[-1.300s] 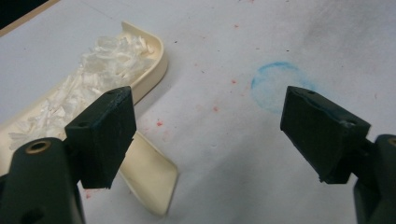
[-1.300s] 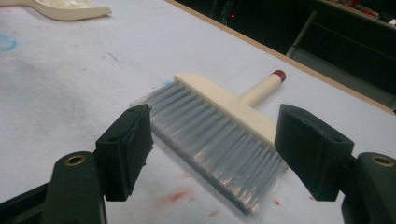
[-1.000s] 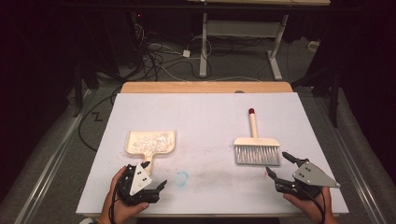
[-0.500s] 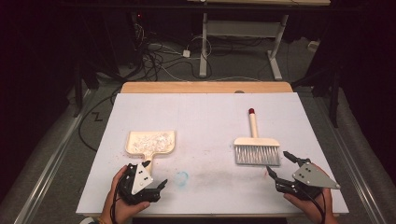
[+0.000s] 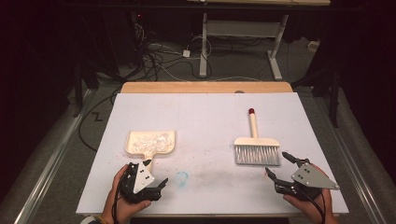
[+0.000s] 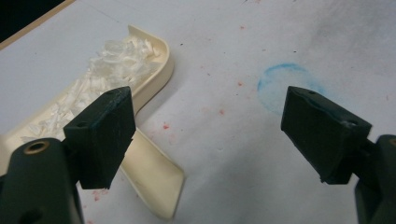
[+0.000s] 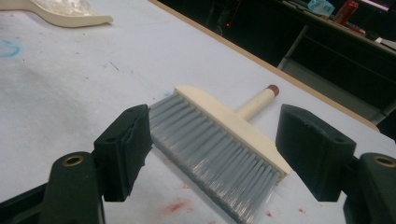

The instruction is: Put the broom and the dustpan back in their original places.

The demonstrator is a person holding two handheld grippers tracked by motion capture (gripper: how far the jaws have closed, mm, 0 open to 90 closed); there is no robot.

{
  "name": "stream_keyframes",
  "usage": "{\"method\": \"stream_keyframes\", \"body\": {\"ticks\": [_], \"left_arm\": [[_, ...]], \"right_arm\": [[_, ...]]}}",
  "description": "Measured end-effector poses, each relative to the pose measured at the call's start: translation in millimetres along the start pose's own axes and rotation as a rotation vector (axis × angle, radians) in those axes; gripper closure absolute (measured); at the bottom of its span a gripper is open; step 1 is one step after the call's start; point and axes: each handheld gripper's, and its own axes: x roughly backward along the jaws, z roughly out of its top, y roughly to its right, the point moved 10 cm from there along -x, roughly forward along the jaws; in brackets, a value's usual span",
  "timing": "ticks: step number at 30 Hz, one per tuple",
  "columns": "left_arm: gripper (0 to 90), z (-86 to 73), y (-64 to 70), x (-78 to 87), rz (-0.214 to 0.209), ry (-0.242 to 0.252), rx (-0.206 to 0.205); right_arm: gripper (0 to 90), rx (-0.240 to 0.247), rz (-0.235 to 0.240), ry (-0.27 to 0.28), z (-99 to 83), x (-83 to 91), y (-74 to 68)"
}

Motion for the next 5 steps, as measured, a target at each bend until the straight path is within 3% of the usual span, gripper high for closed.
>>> {"method": "stream_keyframes", "body": {"ticks": [5], "left_arm": [[17.1, 1.7, 1.0, -4.3, -0.004, -0.004, 0.002]], "right_arm": [[26.6, 0.004, 0.004, -0.005, -2.3, 0.0, 2.1]]}}
